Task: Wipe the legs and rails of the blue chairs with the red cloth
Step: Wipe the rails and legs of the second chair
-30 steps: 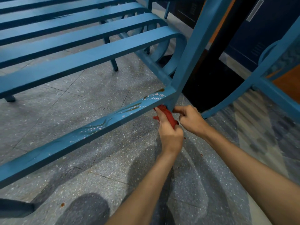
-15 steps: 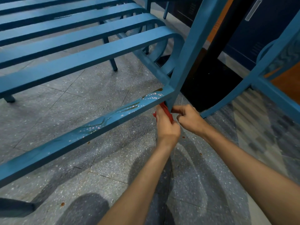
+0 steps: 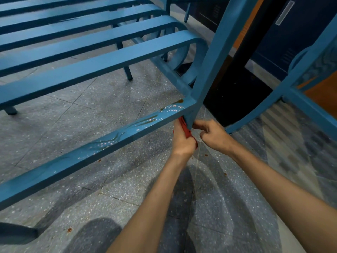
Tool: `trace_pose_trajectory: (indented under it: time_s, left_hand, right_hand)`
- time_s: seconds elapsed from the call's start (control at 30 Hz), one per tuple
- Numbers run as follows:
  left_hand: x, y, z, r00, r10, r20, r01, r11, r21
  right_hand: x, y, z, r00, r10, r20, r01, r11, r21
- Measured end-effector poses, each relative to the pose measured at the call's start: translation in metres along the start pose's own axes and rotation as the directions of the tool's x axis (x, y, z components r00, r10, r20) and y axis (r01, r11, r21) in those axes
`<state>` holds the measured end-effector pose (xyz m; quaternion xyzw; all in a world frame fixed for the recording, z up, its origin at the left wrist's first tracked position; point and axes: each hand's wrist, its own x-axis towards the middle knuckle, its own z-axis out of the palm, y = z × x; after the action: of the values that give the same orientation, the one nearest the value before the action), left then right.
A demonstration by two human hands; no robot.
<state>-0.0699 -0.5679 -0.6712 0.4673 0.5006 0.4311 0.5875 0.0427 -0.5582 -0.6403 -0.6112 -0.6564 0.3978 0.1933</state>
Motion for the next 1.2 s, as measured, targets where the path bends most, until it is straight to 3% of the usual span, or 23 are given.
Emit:
trace_pose_trajectory:
  time_s: [0.17, 0.27, 0.5, 0.63, 0.77, 0.9, 1.03, 1.2]
  left_hand:
    - [-0.01, 0.013, 0.018, 0.984, 0.161, -0.08, -0.156, 0.986, 0.066]
    - [-0.025, 0.014, 0.025, 0.976, 0.214, -0.042, -0.213, 0.977, 0.027]
    - [-0.019, -0.036, 0.007, 0.989, 0.138, 0.049, -0.141, 0.986, 0.087]
    - [-0.018, -0.031, 0.005, 0.995, 0.09, 0.044, -0.095, 0.989, 0.117]
    - [-0.03, -0.015, 0.023, 0.967, 0.256, -0.005, -0.256, 0.967, 0.017]
    - [-0.029, -0.021, 0.032, 0.932, 0.354, -0.076, -0.351, 0.935, 0.046]
    - [-0.02, -0.033, 0.022, 0.982, 0.18, -0.06, -0.184, 0.981, -0.06]
    - [-0.009, -0.055, 0.003, 0.984, -0.044, 0.17, 0.068, 0.988, -0.14]
  right_hand:
    - [-0.001, -0.001, -0.002, 0.998, 0.036, -0.043, -0.036, 0.999, 0.003]
    - [-0.003, -0.004, -0.006, 0.997, 0.06, -0.038, -0.059, 0.998, 0.022]
    - [0.003, 0.007, -0.005, 0.999, 0.011, 0.04, -0.011, 1.0, -0.013]
    - [0.004, 0.01, -0.003, 0.999, -0.012, 0.04, 0.013, 1.0, -0.019]
    - [0.004, 0.012, -0.003, 1.0, 0.022, 0.006, -0.022, 1.0, -0.006]
    - [0.006, 0.01, -0.006, 0.998, 0.065, -0.02, -0.064, 0.998, 0.026]
    - [0.004, 0.009, -0.003, 0.998, 0.028, 0.053, -0.033, 0.994, 0.101]
    - [0.008, 0.016, 0.001, 0.999, 0.02, 0.045, -0.024, 0.995, 0.099]
